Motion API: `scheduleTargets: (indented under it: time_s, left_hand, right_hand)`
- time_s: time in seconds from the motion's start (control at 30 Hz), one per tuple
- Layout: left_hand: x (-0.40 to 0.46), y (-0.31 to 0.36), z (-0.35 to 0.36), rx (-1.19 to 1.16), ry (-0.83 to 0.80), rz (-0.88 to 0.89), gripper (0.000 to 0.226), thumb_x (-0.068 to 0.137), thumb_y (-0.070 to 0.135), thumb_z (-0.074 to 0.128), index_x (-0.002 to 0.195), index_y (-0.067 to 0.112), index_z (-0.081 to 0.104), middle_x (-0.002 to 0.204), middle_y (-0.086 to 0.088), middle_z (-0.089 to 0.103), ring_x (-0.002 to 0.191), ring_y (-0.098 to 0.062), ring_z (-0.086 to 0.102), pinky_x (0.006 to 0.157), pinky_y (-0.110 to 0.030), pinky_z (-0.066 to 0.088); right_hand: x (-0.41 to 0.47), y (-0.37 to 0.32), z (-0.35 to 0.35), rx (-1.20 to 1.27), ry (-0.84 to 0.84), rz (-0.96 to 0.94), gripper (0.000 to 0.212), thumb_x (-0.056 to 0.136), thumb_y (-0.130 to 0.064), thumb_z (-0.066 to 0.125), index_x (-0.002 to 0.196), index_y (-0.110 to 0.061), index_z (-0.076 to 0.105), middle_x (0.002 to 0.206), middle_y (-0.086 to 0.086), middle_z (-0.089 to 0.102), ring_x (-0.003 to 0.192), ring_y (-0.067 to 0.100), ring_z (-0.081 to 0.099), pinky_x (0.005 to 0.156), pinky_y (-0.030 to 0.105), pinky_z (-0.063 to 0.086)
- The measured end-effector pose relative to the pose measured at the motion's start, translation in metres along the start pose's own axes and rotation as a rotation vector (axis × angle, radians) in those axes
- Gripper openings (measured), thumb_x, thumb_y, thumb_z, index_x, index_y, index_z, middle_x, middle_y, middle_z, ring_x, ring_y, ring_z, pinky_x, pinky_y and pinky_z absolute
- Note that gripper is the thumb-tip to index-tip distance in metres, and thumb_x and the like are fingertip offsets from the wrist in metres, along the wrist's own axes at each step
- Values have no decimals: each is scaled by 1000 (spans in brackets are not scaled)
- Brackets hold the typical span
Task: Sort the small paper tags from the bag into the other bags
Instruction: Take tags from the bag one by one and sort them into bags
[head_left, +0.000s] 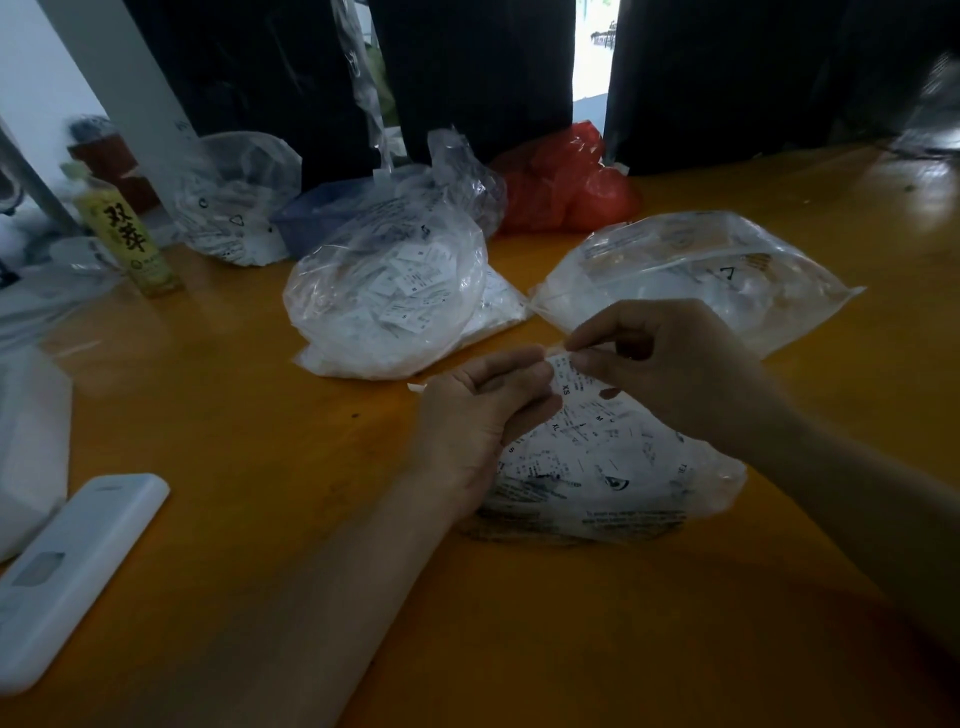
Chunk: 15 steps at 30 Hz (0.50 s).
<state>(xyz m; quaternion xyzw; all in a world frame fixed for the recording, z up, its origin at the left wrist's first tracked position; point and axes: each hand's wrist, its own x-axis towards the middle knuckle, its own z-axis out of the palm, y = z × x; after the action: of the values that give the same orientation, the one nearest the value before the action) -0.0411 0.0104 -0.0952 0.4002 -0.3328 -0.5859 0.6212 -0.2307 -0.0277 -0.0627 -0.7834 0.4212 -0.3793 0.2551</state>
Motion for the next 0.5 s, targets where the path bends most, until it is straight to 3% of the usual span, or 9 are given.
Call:
scheduleTargets:
  time_s: [0.1,0.2,0.27,0.4,0.5]
  left_hand:
    - [0,1,1,-14,30,9,24,67,7,83,91,8,81,90,-11,80,84,-18,78,71,-23,62]
    - [2,2,2,-85,79,5,22,66,6,82,88,7,81,91,-9,81,82,-16,78,68,-21,61]
    - [2,3,1,-119,86,0,19,66,5,82,85,9,82,93,-10,80,82,-17,78,66,-20,61]
    - [1,2,1,-79,58,-1,31,69,8,82,99,4,76,93,-9,81,84,-16,78,67,-20,61]
    - [0,2,2,-54,52,-5,33,67,11,83,99,6,77,96,-10,81,89,-18,78,67,-20,61]
  right_hand:
    - [1,1,0,102,19,30,24,91,-30,73,115,-32,70,89,-17,76,73,0,73,62,15,56]
    - [5,4,-2,253,88,147,15,88,-27,76,102,-24,70,84,-12,77,71,8,75,72,29,61]
    - [6,6,-3,246,78,157,8,86,-25,78,89,-22,71,77,-7,76,68,10,75,69,27,62]
    - [1,4,1,168,70,91,7,84,-31,79,85,-30,72,73,-13,75,64,2,72,62,9,54]
    - [-2,0,7,94,41,41,3,86,-37,77,87,-37,74,75,-17,74,66,-1,71,61,15,57]
